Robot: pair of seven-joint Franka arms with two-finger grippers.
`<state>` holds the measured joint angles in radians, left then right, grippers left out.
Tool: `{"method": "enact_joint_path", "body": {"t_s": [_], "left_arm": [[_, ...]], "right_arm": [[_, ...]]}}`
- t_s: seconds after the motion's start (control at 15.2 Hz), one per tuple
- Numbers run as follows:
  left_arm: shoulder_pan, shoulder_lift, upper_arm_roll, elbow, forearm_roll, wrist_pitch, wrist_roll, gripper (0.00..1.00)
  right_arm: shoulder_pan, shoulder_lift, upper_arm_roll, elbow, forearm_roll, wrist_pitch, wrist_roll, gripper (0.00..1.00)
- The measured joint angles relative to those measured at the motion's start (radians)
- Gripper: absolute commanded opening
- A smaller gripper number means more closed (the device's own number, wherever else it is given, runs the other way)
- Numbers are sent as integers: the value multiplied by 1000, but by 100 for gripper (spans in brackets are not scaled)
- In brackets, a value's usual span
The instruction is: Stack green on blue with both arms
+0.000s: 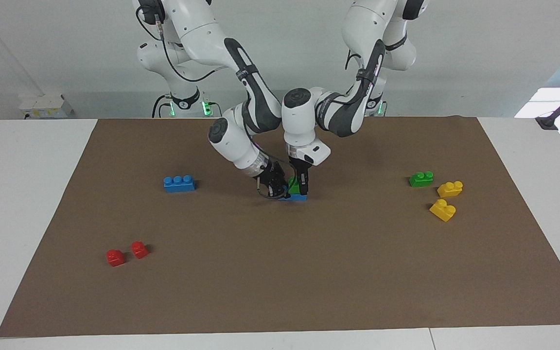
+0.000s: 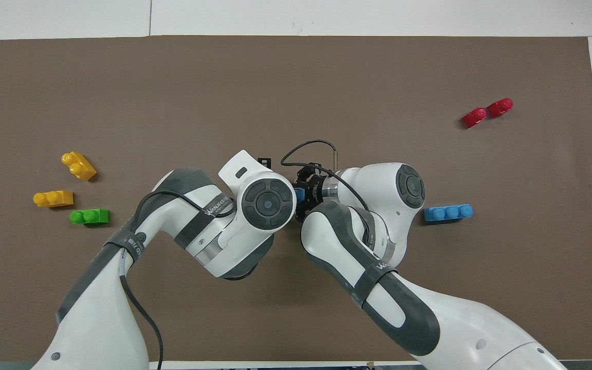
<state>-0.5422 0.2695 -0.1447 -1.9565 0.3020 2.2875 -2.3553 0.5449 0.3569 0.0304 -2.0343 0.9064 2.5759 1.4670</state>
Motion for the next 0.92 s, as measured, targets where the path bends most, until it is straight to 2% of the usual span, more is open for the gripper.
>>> {"method": "enact_joint_path", "body": {"t_s": [0.33,0.59,0.79,0.92], "left_arm": [[26,-84,0,5,-5,-87,43,100],[54,-157,2,15,-98,-180,201,100],[130,-232,7,35,-140,-253,389,100],[196,-280,11,40,-177,-270,520,100]], "right_arm": [[1,0,0,-1,0,0,-1,85],[-7,-3,-5,3,0,-9,-1,88],[-75,-39,-14,15,-17,-121,-10,96],[-158,-87,-16,31,-88,-239,-21,100]]}}
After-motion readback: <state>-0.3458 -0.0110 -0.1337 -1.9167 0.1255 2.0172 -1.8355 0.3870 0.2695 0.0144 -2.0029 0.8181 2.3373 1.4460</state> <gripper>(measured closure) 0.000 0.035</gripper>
